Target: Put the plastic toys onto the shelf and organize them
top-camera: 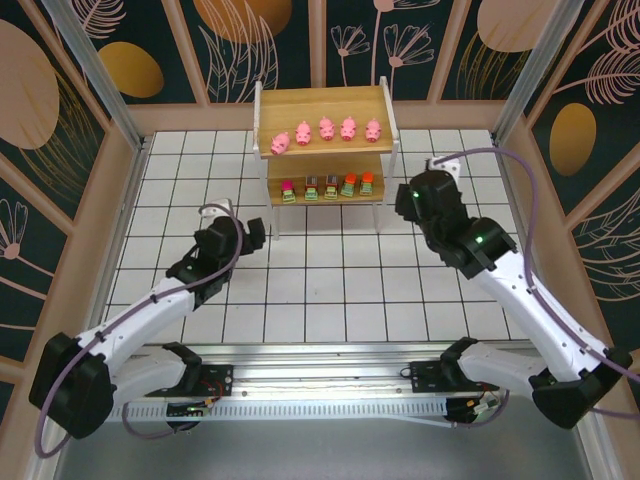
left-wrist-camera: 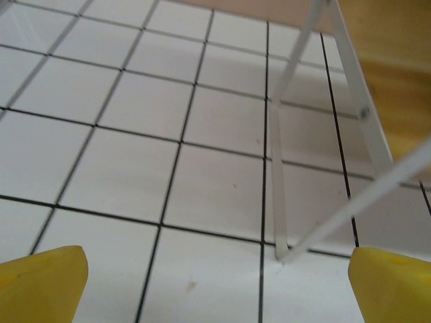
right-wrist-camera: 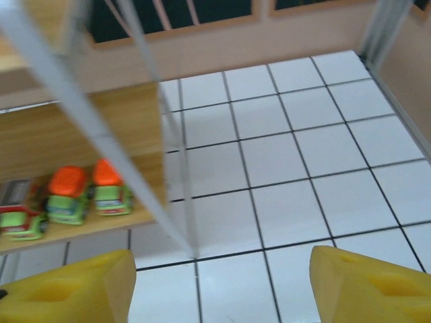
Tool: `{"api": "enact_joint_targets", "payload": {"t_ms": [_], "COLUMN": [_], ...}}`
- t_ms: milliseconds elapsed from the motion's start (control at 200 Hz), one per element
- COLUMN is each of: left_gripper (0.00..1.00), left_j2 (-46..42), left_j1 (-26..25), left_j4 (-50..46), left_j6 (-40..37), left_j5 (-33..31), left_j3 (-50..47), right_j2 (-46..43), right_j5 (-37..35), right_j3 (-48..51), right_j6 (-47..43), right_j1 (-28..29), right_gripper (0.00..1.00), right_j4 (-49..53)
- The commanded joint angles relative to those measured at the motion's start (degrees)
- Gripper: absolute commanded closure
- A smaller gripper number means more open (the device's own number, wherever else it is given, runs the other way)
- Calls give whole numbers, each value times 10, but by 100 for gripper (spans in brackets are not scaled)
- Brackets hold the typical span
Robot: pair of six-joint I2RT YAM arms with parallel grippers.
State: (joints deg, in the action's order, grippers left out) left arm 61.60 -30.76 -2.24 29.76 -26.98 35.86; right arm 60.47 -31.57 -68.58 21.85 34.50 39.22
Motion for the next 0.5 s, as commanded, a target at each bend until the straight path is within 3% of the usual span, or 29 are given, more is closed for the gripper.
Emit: {"api": "enact_joint_targets", "payload": {"t_ms": [0, 280, 405, 496], "left_gripper": [1, 1, 1, 1], "left_j2": [-23, -3, -1, 19], "left_j1": [25, 96, 102, 116], "left_j4": [46, 138, 273, 318], "left_j6": [-41, -96, -166, -195], "left_j5": [28, 63, 21, -8], "left_j3": [-19, -40, -91, -95], "right_j2": [-25, -47, -49, -45], "right_j5": [38, 78, 81, 106], "right_j3": [41, 134, 165, 197], "right_j6": [11, 0, -16, -32], "right_j1": [-51, -185, -241, -289], "right_gripper": [28, 20, 18, 16], "right_j4": [-15, -84, -129, -174]}}
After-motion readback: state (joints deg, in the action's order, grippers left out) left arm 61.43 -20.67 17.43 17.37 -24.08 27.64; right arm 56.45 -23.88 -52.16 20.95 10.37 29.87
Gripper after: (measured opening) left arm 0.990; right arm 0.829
